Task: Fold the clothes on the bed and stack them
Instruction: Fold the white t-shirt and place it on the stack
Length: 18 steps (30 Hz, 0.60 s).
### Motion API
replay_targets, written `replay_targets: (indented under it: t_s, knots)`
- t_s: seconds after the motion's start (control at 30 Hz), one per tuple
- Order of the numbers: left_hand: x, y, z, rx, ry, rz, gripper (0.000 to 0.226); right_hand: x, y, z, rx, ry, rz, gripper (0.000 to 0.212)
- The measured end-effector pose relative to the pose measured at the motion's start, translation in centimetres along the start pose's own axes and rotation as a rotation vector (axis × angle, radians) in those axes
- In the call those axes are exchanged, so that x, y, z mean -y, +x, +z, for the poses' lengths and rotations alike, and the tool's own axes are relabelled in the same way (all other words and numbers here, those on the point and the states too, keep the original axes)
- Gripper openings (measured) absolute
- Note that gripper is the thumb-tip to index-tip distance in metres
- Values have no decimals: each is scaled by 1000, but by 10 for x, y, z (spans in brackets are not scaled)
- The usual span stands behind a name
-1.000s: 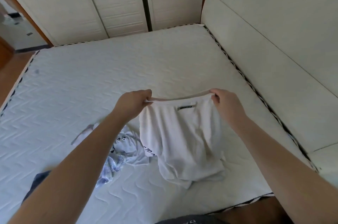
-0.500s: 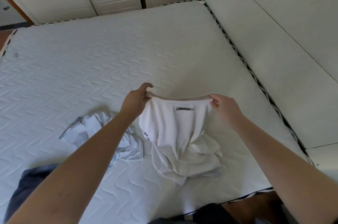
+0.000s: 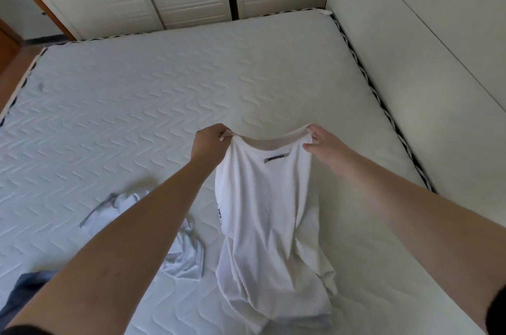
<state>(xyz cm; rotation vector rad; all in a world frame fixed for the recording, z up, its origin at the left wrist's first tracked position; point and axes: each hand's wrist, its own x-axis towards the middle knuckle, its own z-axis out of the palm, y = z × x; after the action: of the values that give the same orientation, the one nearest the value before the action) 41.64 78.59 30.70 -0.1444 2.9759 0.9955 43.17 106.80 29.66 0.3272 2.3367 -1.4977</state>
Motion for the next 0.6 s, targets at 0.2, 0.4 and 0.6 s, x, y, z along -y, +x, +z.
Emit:
replay_targets:
  t_s: [0.2,0.4,0.6]
  knots:
    - [19,34,41,43,-5,-129,40,-19,49,11,63,133,33,69]
    - [42,-17,101,261,123,24,51,-83,49,36,98,204,143,63]
    - [87,-109,165,490,106,-46,53,-186,10,82,145,177,334,45]
